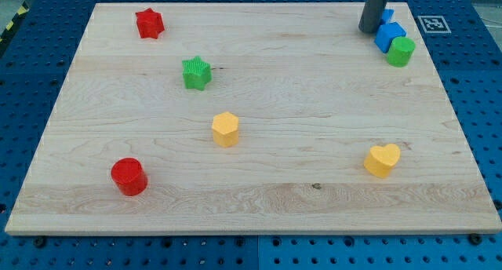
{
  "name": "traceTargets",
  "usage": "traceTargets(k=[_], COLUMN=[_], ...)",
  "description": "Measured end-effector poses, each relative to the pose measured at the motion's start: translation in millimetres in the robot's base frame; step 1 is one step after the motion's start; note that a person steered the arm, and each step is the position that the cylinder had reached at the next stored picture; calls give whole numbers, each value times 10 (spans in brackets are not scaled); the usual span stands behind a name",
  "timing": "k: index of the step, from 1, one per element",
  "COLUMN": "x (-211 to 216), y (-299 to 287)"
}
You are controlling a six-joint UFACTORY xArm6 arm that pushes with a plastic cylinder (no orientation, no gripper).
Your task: Slightly move the blue blocks to the right side of the board
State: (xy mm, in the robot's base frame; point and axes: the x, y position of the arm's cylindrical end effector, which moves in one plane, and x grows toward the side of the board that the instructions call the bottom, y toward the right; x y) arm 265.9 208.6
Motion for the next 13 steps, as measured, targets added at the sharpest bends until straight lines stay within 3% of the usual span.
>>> traceTargets(k=[3, 5, 8, 9, 13], x=[-5, -5, 447, 475, 411], y=[274, -19, 28, 267, 137])
